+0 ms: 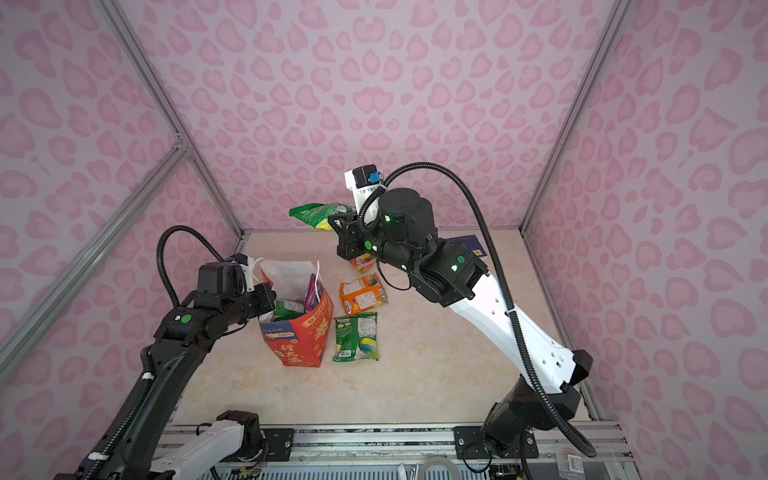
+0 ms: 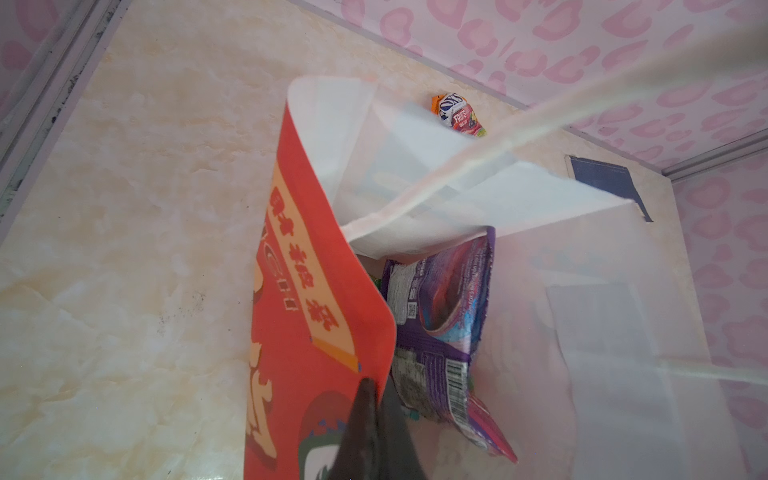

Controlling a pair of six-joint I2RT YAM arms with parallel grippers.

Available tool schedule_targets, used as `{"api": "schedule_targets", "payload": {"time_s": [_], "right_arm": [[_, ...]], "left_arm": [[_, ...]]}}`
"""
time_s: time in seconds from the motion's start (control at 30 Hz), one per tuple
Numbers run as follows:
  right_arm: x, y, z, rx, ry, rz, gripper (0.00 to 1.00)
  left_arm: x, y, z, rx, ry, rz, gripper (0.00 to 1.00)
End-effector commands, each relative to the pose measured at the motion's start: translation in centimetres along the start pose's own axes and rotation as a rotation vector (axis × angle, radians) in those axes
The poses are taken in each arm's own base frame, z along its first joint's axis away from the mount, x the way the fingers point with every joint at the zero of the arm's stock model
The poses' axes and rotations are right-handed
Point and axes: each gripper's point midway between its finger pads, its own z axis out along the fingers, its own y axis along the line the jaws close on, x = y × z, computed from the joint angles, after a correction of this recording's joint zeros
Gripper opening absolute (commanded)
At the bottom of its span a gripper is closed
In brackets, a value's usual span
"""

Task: Place the snacks into the paper bag
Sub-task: 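Carry the green packet over the bag held by the left gripper, then lower the green packet into the bag and open the right gripper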

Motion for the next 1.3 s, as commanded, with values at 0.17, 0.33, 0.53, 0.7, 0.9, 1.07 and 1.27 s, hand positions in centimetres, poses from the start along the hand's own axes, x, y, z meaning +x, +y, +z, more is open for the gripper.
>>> {"api": "schedule_targets", "payload": {"time_s": [0.17, 0.33, 0.53, 0.7, 0.9, 1.07, 1.27], "right_arm": [[3.1, 1.4, 4.9, -0.071, 0.08, 0.018, 0.0], [6.8, 0.6, 7.4, -0.066, 0.167, 0.051, 0.0], [10.3, 0.3, 9.7, -0.066, 0.253, 0.073, 0.0], [11.8, 0.5, 10.6, -0.055, 0.291, 0.06, 0.0], [13.3, 1.3, 10.7, -0.067, 0.335, 0.058, 0.0], [11.1, 3.7, 8.2, -0.084, 0.272, 0.0, 0.0], [9.9, 4.6, 6.8, -0.124, 0.238, 0.03, 0.0]], "left_arm": [[0.2, 0.2, 0.1, -0.007, 0.007, 0.006, 0.03], [0.1, 0.2, 0.1, -0.008, 0.004, 0.007, 0.03], [0.2, 0.2, 0.1, -0.007, 0.005, 0.007, 0.03], [0.2, 0.2, 0.1, -0.008, 0.007, 0.006, 0.03], [0.2, 0.2, 0.2, -0.009, 0.009, 0.006, 0.03], [0.3, 0.2, 0.3, -0.009, 0.014, 0.006, 0.03], [0.3, 0.3, 0.3, -0.011, 0.014, 0.006, 0.03]]}}
